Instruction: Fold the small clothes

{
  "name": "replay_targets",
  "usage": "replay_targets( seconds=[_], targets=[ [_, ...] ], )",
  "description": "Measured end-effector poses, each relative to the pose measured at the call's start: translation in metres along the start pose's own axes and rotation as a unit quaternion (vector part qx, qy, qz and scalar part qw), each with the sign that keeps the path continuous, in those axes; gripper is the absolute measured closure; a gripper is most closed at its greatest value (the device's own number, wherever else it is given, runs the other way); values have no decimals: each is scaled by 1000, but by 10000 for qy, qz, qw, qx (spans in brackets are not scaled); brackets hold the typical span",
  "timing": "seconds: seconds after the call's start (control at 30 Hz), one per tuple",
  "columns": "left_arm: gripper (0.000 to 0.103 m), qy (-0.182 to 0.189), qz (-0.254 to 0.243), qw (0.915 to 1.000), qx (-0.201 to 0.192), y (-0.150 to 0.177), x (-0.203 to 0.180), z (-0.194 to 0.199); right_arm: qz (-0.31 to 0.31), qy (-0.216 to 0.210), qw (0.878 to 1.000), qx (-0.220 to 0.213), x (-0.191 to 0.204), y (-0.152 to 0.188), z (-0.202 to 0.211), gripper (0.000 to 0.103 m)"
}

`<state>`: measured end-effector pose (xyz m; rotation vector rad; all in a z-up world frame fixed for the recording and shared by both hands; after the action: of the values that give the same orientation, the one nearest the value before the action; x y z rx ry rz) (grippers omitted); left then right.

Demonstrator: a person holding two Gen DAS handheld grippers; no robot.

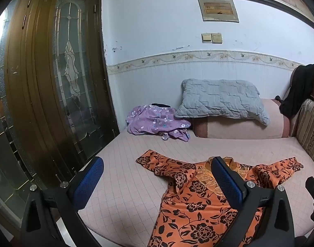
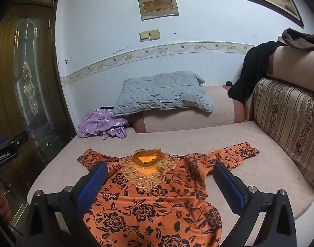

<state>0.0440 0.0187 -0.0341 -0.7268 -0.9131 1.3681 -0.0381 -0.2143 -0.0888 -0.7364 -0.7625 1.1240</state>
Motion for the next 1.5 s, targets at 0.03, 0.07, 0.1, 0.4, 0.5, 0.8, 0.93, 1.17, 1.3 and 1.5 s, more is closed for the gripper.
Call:
replay_targets(
  seconds=[0.03,0.07,0.1,0.4,0.5,0.8,0.93,1.17,1.3,1.5],
  targets=[
    [0,-1,-1,10000,2,0,-1,0,0,0,10000,3,0,0,-1,0],
    [0,5,-4,10000,4,0,0,-1,12,5,10000,-11,1,1,-2,0],
    [0,3,-11,10000,15,0,-1,-1,12,8,10000,-10,1,1,-2,0],
    [0,-19,-21,10000,7,-1,-2,-5,5,3,10000,-14,-3,4,-8,0],
    [0,-19,-27,10000,2,-1,-2,-5,-9,-3,10000,2,-3,0,-7,0],
    [0,-9,-35,10000,27,-3,0,-7,1,-2,10000,6,-5,3,-10,0],
    [0,-2,-42,10000,38,-3,-1,-8,-54,-1,10000,64,-3,1,-14,0],
    [0,-8,-66,10000,59,-2,-4,-14,-206,-24,9994,285,-5,2,-18,0],
    [0,-30,-90,9999,67,-1,-7,-17,-162,-32,9998,84,-6,3,-20,0],
    [0,-59,-125,9998,109,1,-10,-22,-85,34,10000,38,-6,2,-23,0]
  ],
)
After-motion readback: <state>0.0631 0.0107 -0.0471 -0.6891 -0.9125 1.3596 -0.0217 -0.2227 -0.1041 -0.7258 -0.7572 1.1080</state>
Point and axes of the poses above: each gripper's, at about its wrist camera, not at the fingertips, and z roughly against the way its jaws point, x to its left, y to its underside, the point moved 1 cm from there along -z, roughly the way its jaws point, and after that the axes turned 7 degrees about x, right-handed, at the moved point
